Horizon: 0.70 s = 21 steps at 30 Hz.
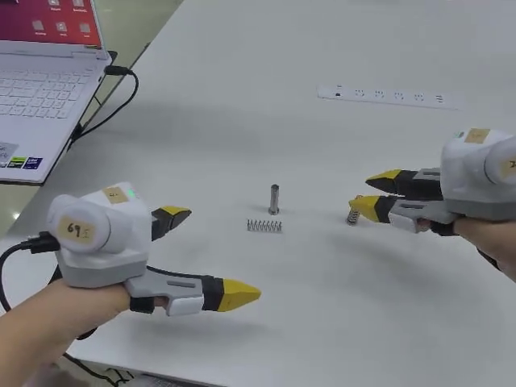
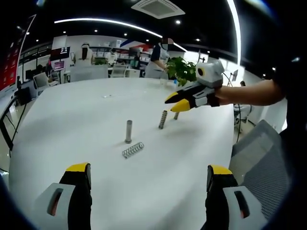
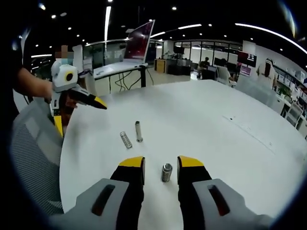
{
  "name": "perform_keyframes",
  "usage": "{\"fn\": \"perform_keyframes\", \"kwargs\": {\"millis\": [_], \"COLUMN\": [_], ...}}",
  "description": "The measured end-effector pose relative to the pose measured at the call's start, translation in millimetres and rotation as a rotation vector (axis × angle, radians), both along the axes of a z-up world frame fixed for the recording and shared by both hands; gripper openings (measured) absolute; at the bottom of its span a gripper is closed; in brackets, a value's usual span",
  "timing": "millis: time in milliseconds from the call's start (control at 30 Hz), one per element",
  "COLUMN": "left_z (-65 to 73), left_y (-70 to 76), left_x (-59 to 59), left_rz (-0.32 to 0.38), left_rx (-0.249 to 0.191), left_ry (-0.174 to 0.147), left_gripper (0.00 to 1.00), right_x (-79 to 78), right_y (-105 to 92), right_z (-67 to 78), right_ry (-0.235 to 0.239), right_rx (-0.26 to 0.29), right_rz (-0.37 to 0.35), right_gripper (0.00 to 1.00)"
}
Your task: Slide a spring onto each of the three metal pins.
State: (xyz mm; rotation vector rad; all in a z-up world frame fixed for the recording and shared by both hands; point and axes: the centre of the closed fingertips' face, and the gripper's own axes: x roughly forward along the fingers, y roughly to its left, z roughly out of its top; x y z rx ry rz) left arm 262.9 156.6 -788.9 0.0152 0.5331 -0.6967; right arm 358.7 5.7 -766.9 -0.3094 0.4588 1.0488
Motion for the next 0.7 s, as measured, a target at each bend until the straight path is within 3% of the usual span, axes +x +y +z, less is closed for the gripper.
{"fn": "perform_keyframes", "kwargs": {"millis": [267,567,700], "left_z": [1.5,4.3,4.0], "left_y": [-3.6,-1.0,1.9], "left_x": [2.5,4.4,4.6], "left_rz": [-0.007,-0.004,0.003], "left_rx": [-0.001,-0.002,-0.002], "left_ry": [-0.004,-0.012,-0.012], "left_gripper": [0.98,0.98,0.98], "right_x": [-6.6,-14.3,-25.0], "right_y": [-11.3,-25.1,-31.4], "right_z": [10.2,12.0,11.2], "right_ry": [0.004,0.006,0.010], "right_rx": [0.037,0.045,0.043], "right_rz": [-0.025,-0.046,-0.039], "right_gripper": [0.27,0.27,0.27]}}
